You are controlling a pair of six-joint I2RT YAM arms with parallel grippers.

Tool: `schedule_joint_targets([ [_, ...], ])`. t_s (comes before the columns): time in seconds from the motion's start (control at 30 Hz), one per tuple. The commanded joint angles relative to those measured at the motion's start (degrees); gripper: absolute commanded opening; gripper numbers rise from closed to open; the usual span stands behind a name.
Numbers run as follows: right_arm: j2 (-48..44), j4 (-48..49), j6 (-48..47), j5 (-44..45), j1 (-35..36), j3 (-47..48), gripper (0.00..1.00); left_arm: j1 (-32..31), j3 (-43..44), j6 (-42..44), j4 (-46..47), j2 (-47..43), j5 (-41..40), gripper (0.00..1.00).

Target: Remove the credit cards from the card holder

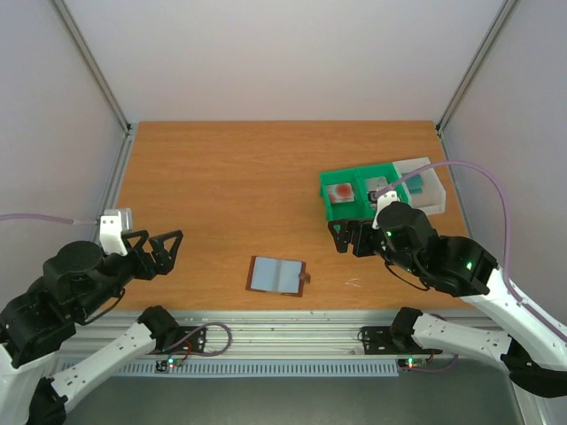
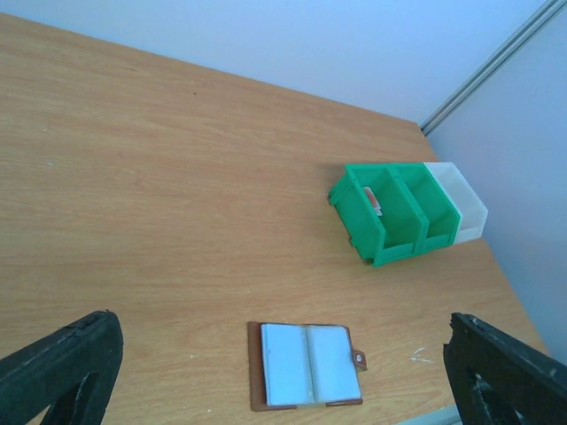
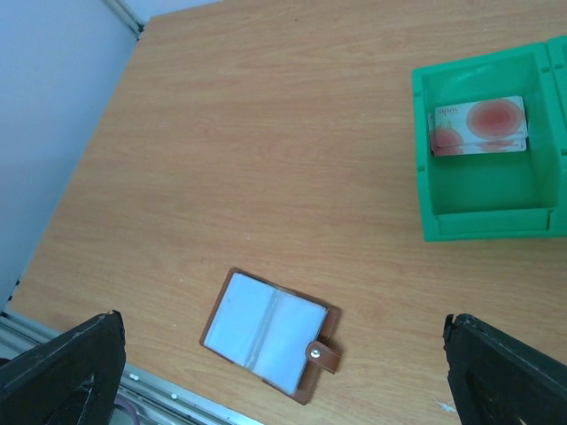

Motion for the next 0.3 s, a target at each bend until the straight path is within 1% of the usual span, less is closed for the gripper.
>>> schedule_joint_targets([
  [0.0,-0.4,-1.3,1.1,1.7,0.4,0.7,0.99,-0.3,-1.9,0.7,2.1,-0.3,0.2,0.99],
  [0.27,-0.6,-0.9,1.6,1.4,0.4,-0.2,0.98,-0.3,-3.3,0.6,2.2,1.7,1.5,0.99],
])
